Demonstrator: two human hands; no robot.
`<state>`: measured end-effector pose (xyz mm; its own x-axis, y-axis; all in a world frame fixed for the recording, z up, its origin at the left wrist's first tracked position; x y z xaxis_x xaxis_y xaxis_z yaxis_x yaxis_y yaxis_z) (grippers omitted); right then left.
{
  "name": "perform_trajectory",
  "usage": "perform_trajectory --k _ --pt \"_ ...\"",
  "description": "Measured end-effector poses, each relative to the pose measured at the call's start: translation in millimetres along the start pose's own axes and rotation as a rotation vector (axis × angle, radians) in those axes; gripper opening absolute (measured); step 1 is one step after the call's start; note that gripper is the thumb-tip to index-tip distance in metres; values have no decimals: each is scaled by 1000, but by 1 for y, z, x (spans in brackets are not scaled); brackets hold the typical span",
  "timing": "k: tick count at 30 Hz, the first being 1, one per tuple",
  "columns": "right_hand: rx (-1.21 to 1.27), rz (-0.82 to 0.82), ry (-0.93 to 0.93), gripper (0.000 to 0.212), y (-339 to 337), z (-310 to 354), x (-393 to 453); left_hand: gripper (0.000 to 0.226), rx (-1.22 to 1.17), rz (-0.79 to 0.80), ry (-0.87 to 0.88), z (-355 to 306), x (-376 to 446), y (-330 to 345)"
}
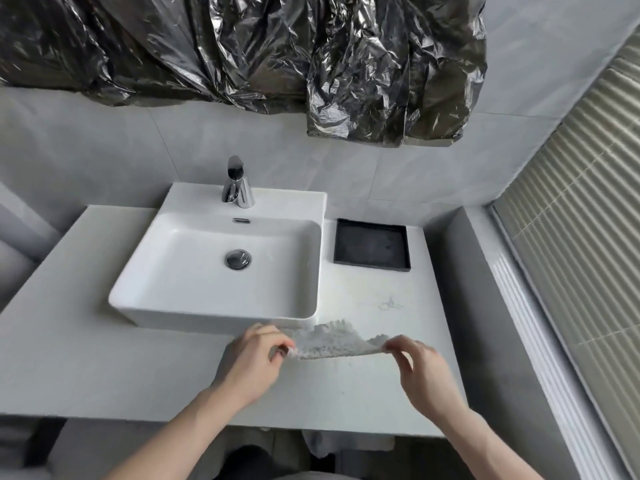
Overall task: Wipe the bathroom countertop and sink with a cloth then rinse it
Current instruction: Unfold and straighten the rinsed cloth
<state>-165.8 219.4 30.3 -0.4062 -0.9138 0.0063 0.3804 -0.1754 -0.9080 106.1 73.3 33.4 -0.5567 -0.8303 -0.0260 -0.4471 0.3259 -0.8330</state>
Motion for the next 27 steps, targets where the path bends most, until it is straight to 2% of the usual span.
perform_trajectory --k 3,6,9,13,16,20,24,27 --pt "-51 162 41 20 50 -33 -18 26 76 183 -57 10 -20 57" --pt "-68 348 47 31 99 -57 -46 26 67 359 -133 19 -46 106" --pt "-46 463 68 32 123 -68 -71 25 64 478 -182 24 -68 138" --pt "-41 532 76 35 134 -76 -78 7 -6 475 -254 29 -79 151" --pt "-74 512 73 37 135 -80 -66 13 -56 423 -358 45 -78 153" --pt "-114 450 8 40 133 -71 -28 7 -178 304 -529 71 -72 149" --pt "-184 469 -83 54 140 -46 14 11 -202 234 -643 88 -71 149" --pt "-221 509 -96 52 151 -34 44 13 -164 199 -704 101 -68 151"
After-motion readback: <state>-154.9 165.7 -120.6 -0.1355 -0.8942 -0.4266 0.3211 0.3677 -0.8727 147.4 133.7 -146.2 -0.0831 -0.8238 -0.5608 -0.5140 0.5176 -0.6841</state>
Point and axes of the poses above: each hand's wrist, its own x-axis towards the middle knuckle, its own y-axis out of the palm, z = x × y, the point moved 9 cm from there along x, towards the middle knuckle, and after that the axes turned 5 degrees about -x, right-handed, at the moved point
